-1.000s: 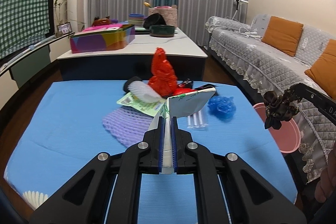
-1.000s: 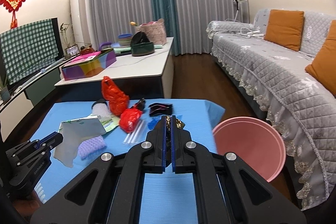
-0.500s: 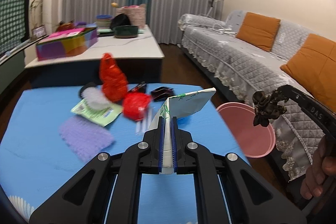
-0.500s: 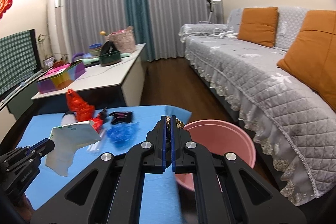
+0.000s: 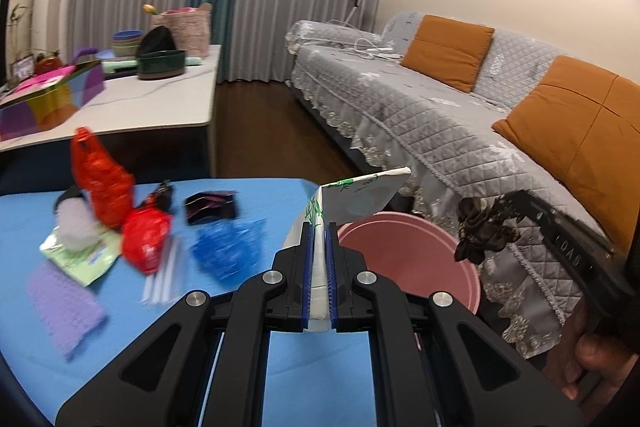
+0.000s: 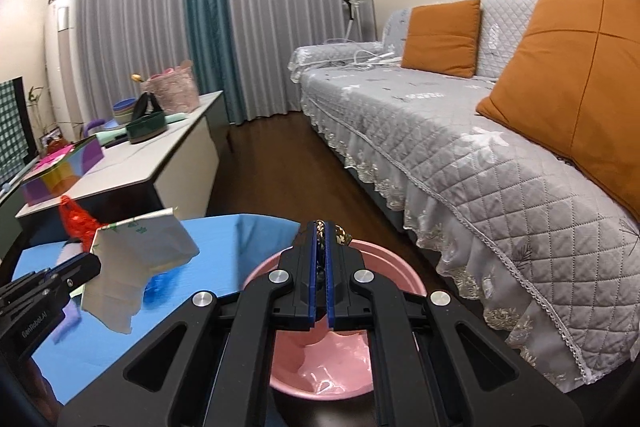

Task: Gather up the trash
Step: 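Carry both items to the pink bin and open both tools to drop them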

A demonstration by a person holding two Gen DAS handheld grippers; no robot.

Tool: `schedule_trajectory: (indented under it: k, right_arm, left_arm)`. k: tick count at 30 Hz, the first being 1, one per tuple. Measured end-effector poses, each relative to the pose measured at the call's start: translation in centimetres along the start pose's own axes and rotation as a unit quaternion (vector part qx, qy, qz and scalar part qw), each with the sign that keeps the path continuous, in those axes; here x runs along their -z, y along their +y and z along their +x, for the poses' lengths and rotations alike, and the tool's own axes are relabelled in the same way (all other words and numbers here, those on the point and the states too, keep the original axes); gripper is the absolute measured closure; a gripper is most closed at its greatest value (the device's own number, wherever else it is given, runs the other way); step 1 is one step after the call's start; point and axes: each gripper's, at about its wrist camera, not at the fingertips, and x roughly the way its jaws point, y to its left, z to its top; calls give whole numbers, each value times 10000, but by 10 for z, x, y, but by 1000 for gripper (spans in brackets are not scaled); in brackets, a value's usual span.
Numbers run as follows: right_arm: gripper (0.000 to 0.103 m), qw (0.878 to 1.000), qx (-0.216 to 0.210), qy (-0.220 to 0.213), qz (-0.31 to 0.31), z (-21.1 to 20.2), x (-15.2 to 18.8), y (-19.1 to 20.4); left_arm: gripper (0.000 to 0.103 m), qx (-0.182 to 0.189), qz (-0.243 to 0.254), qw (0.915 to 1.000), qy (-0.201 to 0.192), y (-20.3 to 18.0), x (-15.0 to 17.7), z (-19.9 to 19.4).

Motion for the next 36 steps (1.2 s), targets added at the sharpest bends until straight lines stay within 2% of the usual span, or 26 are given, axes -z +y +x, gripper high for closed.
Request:
schedule_trajectory:
  k: [13,25,26,27,28,29,32,36]
  right_arm:
    - [99,9996,219,134,83,34,2,-19]
    - [98,9993,312,143,167,43,1,-23]
    - [95,9990,382,139,169,43,1,-23]
    - [92,9989,414,146,183,43,0,-24]
    - [89,9987,424,166,234,44,0,-26]
    - [81,9986,424,166,275,43,-1,-27]
    - [58,9982,490,92,340,38,-4,-28]
    - [41,9984,448,58,353,32,-6,-24]
  left_arm:
    - [97,529,165,9984,85,-44,-23,66]
    - [96,872,312,9949,390,-54,-15,95]
    - [95,936,305,9942,427,-54,-15,95]
    - [90,960,299,9939,453,-53,-15,95]
    - [84,973,286,9937,480,-52,-15,94]
    - [71,981,262,9937,476,-50,-15,92]
    - [69,923,253,9945,420,-44,-17,82]
    - [66,794,222,9960,352,-33,-17,63]
